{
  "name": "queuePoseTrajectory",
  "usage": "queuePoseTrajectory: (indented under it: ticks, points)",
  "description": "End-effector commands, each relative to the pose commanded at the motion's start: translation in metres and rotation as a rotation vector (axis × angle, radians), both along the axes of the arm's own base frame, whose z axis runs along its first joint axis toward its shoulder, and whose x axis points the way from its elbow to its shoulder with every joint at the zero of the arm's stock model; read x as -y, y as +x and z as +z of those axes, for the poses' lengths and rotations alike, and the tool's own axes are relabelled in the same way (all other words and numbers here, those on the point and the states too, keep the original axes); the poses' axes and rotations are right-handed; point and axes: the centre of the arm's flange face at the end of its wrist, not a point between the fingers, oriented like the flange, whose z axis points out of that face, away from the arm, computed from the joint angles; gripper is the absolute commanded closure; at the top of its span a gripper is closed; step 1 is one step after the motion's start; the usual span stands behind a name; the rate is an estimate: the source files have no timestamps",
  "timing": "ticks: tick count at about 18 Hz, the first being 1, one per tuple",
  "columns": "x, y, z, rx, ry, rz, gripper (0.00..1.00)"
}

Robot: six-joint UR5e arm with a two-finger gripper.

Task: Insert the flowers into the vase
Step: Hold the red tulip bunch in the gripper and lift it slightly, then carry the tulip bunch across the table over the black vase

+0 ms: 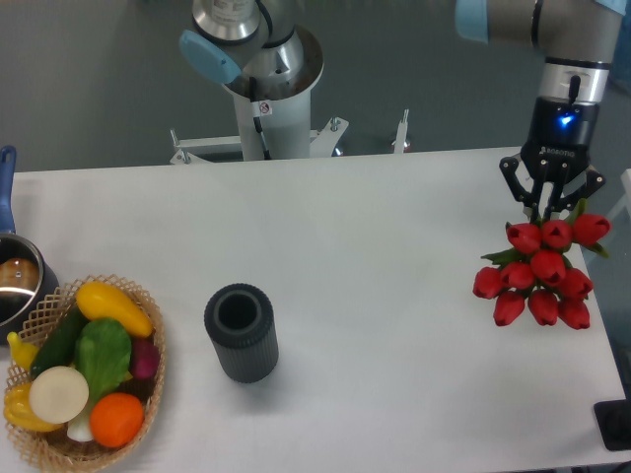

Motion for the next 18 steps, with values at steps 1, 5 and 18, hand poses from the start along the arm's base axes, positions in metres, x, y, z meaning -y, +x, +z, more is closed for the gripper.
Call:
queuePoseTrajectory:
  ticks: [1,5,18]
  points:
    - [-0.002,0.003,-0.004,0.008,0.003,-0.007,0.89]
    - [0.000,0.002,-0.003,0.007,0.006,-0.004,0.89]
    - [-0.059,0.031,0.012,0.029,0.188,-0.149,0.89]
